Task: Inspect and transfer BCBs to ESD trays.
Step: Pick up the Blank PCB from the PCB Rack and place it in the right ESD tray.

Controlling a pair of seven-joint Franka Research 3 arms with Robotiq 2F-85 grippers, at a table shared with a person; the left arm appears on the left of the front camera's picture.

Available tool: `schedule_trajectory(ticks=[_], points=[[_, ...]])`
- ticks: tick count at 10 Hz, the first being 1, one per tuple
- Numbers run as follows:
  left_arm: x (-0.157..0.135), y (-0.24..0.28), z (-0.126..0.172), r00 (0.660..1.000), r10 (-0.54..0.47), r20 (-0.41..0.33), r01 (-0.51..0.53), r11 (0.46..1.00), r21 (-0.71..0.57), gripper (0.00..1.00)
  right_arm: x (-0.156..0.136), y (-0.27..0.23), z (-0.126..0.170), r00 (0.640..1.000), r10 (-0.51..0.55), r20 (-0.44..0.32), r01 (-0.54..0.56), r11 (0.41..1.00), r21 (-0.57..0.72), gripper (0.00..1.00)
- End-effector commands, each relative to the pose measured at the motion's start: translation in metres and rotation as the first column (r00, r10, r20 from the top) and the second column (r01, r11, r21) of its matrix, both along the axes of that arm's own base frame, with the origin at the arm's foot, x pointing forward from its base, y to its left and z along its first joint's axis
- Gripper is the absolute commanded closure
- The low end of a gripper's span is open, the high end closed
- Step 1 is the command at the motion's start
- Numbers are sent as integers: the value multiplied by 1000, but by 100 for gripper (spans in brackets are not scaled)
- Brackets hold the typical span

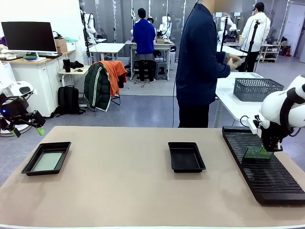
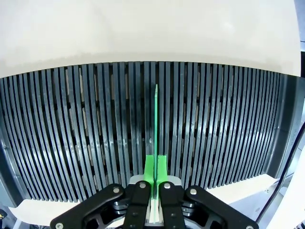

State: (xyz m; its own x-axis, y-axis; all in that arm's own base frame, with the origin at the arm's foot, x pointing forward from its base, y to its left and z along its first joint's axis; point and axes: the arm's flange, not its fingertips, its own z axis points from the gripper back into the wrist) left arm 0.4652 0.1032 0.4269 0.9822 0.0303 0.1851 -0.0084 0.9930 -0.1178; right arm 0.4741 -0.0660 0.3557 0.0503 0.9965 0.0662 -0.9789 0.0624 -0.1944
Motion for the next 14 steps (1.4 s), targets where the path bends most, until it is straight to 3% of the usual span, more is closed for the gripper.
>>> schedule_trajectory(ticks=[1,2,3,7,10,12,14], points=[[0,1,-1,1000,6,4,-6,1000,-1,0,0,-1,0,1000,3,0,-3,1000,0,100],[0,1,-1,1000,6,4,-6,1000,-1,0,0,0,0,1000,0,0,0,1000,0,98],[0,1,-1,1000,6,4,-6,1000,-1,0,-2,-2,25,1000,8,8,-8,1000,-2,98],[0,1,-1,1000,6,4,-6,1000,-1,0,-11,-5,153,1000,-1,-12,0,996,-84,98],[0,1,-1,1000,6,4,-6,1000,-1,0,-17,-12,261,997,-50,-52,47,997,-61,98],[0,1,-1,1000,6,4,-6,1000,-1,0,-26,-12,311,995,-78,-66,77,997,-16,98],[0,1,-1,1000,6,4,-6,1000,-1,0,-32,-8,339,991,-95,-89,95,995,-2,98]])
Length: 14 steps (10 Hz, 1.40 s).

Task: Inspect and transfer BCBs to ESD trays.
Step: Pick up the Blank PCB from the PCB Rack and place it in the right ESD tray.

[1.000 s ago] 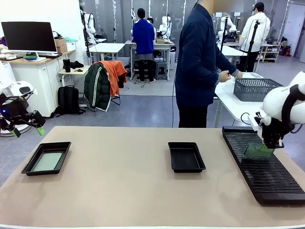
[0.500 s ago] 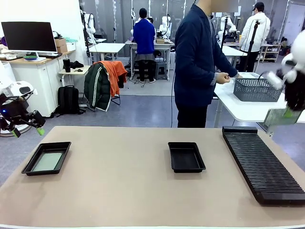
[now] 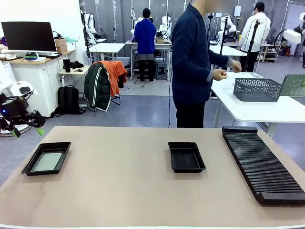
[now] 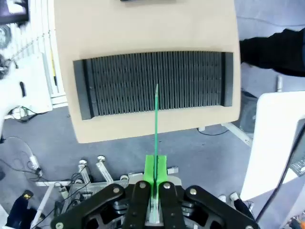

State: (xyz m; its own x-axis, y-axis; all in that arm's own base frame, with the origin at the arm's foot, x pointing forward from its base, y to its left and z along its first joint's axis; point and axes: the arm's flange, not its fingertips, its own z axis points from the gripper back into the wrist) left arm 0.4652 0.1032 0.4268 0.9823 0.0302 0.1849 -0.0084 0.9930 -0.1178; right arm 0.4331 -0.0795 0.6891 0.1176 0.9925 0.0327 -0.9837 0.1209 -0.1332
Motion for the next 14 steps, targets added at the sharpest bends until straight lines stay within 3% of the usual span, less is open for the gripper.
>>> schedule_trajectory(ticks=[1,3,4,11,12,14], points=[[0,1,-1,1000,6,4,-6,1000,-1,0,7,6,12,999,-41,-29,42,999,30,98],[0,1,-1,1000,6,4,-6,1000,-1,0,6,7,17,996,-82,-32,82,996,28,98],[0,1,-1,1000,6,4,-6,1000,-1,0,0,2,13,1000,-24,-14,24,1000,10,98],[0,1,-1,1000,6,4,-6,1000,-1,0,2,1,14,999,-38,-17,38,999,11,98],[0,1,-1,1000,6,4,-6,1000,-1,0,4,11,7,979,-192,-63,196,978,67,98],[0,1,-1,1000,6,4,-6,1000,-1,0,5,44,-26,920,-342,-192,373,914,158,98]])
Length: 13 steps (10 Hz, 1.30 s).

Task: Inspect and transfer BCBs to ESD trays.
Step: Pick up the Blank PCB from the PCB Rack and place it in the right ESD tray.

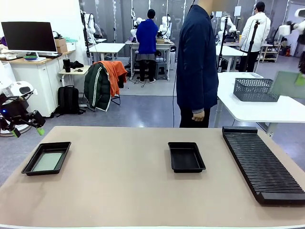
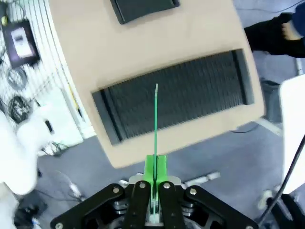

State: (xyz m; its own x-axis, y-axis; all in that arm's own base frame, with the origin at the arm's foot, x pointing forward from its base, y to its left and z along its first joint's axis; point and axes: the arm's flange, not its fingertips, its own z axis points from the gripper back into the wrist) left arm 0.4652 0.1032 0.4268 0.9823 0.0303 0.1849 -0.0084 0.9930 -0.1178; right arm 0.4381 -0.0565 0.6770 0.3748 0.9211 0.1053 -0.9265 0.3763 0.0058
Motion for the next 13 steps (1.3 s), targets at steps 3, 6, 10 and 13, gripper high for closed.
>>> schedule_trajectory(ticks=[3,6,10,13], points=[[0,1,-1,1000,6,4,-6,1000,-1,0,-11,71,-67,874,-438,-210,478,851,217,98],[0,1,-1,1000,6,4,-6,1000,-1,0,-14,122,-129,734,-543,-407,666,693,276,98],[0,1,-1,1000,6,4,-6,1000,-1,0,-3,157,-217,605,-513,-609,785,514,347,98],[0,1,-1,1000,6,4,-6,1000,-1,0,3,171,-273,559,-497,-663,827,395,400,98]])
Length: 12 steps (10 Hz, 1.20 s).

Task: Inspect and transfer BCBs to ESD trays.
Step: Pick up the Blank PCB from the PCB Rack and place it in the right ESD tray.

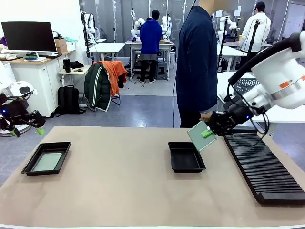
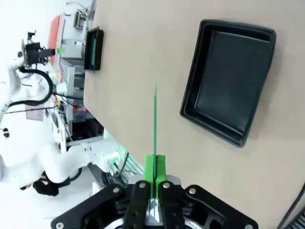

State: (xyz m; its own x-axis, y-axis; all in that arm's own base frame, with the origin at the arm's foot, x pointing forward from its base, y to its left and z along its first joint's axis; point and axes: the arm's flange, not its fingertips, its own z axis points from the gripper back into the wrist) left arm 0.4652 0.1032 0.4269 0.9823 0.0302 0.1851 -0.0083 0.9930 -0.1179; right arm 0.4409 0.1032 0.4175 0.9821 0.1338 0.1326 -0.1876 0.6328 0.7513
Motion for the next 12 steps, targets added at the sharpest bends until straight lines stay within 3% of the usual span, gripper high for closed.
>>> schedule_trajectory(ticks=[1,7,12], points=[[0,1,-1,1000,6,4,-6,1000,-1,0,1,18,-28,997,-55,59,51,996,75,98],[0,1,-1,1000,6,4,-6,1000,-1,0,19,46,-102,989,-129,70,123,989,84,98],[0,1,-1,1000,6,4,-6,1000,-1,0,36,46,-135,983,-179,52,174,981,83,98]])
